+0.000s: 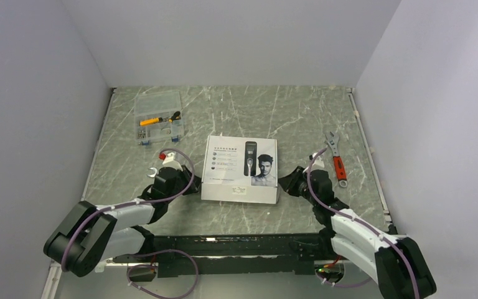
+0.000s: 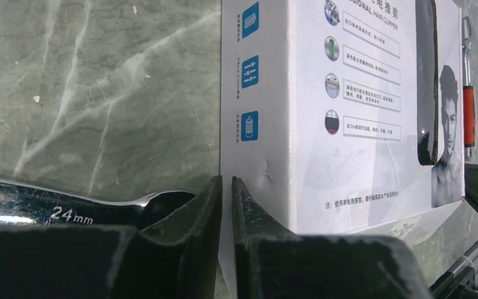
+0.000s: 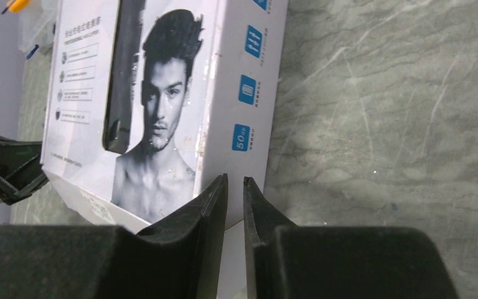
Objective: Sort the hair-cutting tools
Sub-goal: Close the storage box at the center of the board.
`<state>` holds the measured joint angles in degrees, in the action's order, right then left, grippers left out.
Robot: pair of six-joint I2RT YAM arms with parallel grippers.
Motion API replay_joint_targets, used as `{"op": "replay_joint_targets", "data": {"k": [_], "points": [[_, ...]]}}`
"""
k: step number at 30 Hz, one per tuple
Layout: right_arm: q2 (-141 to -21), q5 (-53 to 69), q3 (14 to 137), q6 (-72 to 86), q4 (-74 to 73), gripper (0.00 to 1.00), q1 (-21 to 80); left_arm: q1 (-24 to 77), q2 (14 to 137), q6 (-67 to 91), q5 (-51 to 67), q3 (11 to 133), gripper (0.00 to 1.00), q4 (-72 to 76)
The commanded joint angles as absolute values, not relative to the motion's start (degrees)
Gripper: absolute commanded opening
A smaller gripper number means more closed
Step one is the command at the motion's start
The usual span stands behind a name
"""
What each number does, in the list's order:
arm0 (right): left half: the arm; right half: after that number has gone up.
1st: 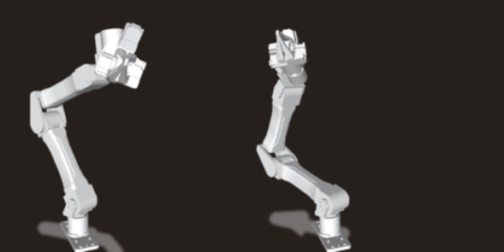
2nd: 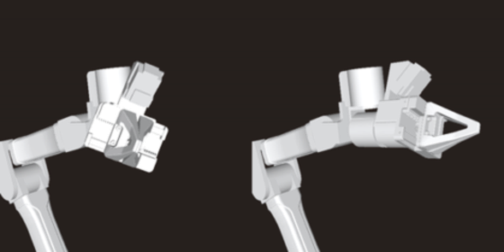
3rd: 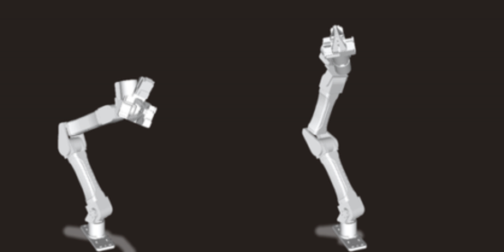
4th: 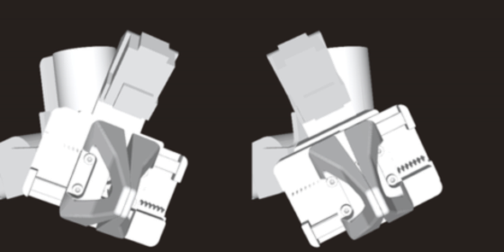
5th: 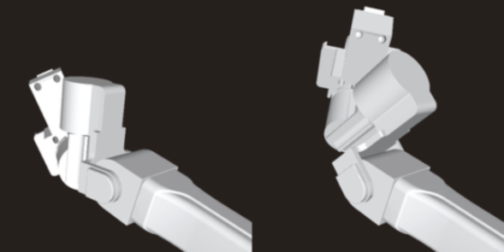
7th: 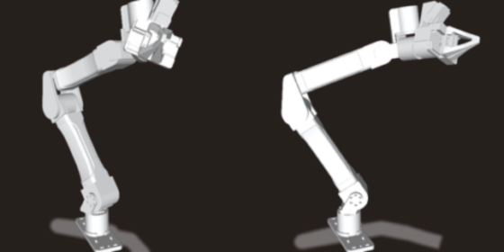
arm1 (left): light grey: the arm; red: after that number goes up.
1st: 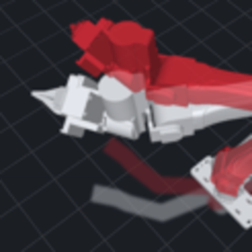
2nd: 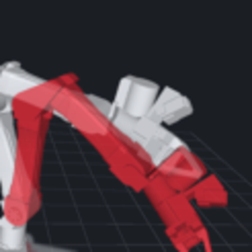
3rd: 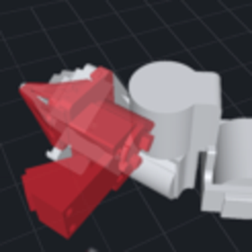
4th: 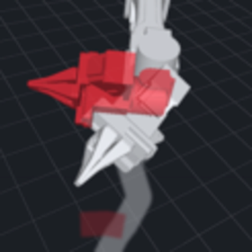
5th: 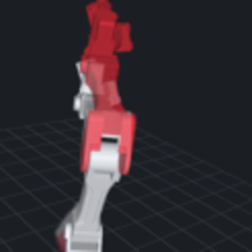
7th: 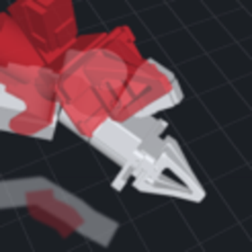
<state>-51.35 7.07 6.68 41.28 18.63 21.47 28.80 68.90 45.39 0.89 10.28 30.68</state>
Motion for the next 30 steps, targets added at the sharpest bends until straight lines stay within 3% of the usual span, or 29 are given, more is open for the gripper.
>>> {"op": "replay_joint_targets", "data": {"k": [1, 12, 19, 23, 26, 30], "points": [[-44.57, 12.8, 8.19, 41.85, 18.82, 0.19, 23.93, 29.86, 63.62, 44.88, 7.46, 9.76, 0.16, 36.0], [-36.83, 13.95, 14.79, 43.06, 10.13, 0.18, 24.79, 34.17, 49.13, 43.16, 5.28, 14.35, 0.16, 24.47], [-33.44, -3.31, 14.01, 43.42, 0.28, 0.2, 23.0, 34.01, 42.4, 46.7, -11.88, 12.85, 0.18, 11.47], [-37.99, -1.33, 12.25, 45.29, 0.55, 0.14, 18.97, 31.46, 46.27, 48.01, -12.61, 13.93, 0.14, 9.52], [-42.3, -0.27, 11.53, 44.44, 4.37, 0.11, 17.56, 29.27, 52.4, 48.33, -8.71, 14.67, 0.04, 13.73], [-51.05, 4.76, 11.93, 41.49, 9.4, 0.0, 16.26, 28.68, 61.74, 47.51, -3.52, 17.3, 0.0, 18.04]]}}
